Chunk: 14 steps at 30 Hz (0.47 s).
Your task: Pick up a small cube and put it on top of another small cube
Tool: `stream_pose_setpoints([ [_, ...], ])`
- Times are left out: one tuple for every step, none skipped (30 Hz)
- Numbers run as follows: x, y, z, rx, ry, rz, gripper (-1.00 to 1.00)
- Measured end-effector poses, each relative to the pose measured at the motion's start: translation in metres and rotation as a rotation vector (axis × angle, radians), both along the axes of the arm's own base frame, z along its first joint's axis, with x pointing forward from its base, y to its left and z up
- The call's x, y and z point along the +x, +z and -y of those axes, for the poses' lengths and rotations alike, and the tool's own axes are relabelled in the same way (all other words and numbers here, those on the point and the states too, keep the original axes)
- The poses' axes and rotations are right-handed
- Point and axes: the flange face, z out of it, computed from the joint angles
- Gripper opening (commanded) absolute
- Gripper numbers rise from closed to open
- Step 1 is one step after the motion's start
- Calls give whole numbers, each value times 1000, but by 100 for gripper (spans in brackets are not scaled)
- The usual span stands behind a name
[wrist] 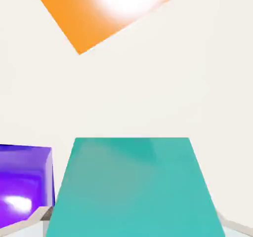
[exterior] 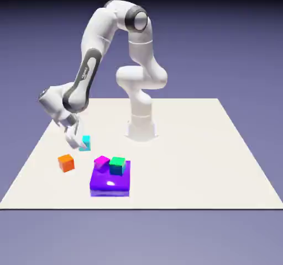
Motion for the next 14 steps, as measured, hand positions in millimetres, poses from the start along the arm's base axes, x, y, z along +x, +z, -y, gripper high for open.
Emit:
stream_pose_setpoints([
  [2, 3, 12, -1, -14, 1, -100],
  [3, 6, 24, -2, -28, 3, -100],
  [5, 9, 36, -4, -41, 5, -100],
  [6, 12, 47, -5, -53, 7, -100],
  [7, 16, 59, -7, -64, 9, -100],
  [8, 19, 70, -8, -74, 11, -100],
  [8, 19, 71, -8, -75, 11, -100],
  [8, 19, 71, -8, -75, 11, -100],
  [10, -3, 63, -8, -74, 14, -100],
  [10, -26, 55, -8, -74, 13, -100],
  [9, -44, 47, -9, -75, 12, 100],
  [9, -44, 47, -9, -74, 9, 100],
  [9, -44, 47, -9, -74, 9, 100],
  [10, -22, 56, -8, -73, 11, 100],
])
